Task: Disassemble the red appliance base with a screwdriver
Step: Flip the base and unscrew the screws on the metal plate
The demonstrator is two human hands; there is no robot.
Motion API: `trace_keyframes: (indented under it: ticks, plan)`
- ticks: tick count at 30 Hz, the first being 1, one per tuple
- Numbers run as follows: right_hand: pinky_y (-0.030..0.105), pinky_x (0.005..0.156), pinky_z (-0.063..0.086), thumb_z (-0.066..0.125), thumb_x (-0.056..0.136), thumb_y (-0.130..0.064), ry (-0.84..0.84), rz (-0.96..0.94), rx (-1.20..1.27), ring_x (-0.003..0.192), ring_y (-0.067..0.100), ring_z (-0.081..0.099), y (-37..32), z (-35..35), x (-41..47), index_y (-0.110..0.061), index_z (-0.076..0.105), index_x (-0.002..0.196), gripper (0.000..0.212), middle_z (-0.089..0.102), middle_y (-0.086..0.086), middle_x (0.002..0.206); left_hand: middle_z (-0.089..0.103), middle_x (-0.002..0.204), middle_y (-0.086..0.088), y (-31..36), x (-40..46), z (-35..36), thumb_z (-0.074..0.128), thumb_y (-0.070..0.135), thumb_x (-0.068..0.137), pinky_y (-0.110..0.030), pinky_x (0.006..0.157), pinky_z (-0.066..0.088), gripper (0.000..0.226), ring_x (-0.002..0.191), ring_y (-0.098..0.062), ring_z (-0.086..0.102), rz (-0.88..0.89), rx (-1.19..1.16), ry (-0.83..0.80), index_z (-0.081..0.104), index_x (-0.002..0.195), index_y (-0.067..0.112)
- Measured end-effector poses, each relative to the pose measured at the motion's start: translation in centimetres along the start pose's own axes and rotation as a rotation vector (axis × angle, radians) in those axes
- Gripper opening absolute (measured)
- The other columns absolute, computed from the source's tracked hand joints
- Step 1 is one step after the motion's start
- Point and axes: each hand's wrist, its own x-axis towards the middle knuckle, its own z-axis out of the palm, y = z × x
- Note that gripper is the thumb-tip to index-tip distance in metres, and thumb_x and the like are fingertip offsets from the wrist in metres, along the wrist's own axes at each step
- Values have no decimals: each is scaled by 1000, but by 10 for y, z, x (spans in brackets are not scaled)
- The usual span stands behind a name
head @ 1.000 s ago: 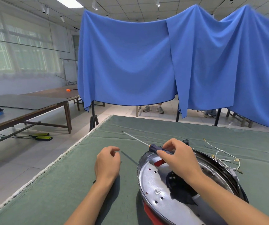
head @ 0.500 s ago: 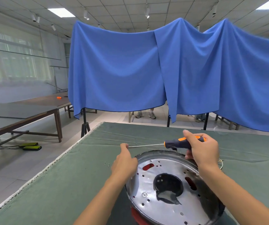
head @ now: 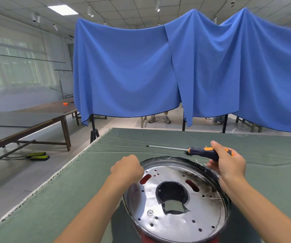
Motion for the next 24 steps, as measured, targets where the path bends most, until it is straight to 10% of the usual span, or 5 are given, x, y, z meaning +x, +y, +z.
trace_keyframes:
  ticks: [7,17,24]
  plan:
    - [22,39,50,72,85,-23,-4,71,41,32,9,43,-2,-6,1,-17,50,73,25,57,4,66,33,57,0,0,40,8,60,24,83,-28,54,24,29,52,-15,29,126,-323,-259,44,60,15]
    - [21,37,48,65,89,-31,12,-23,55,33,6,50,-9,8,-8,-14,51,72,28,57,3,63,62,71,-20,-2,5,0,30,-2,86,-31,58,51,27,64,-32,60,-25,-226,-301,56,92,-8]
    - [24,39,50,61,91,-31,-27,-61,-12,39,15,61,-6,22,-11,-16,52,78,22,66,3,65,71,70,-15,-14,-15,-27,36,21,84,-39,60,59,34,60,-29,70,-69,28,-387,58,83,-4]
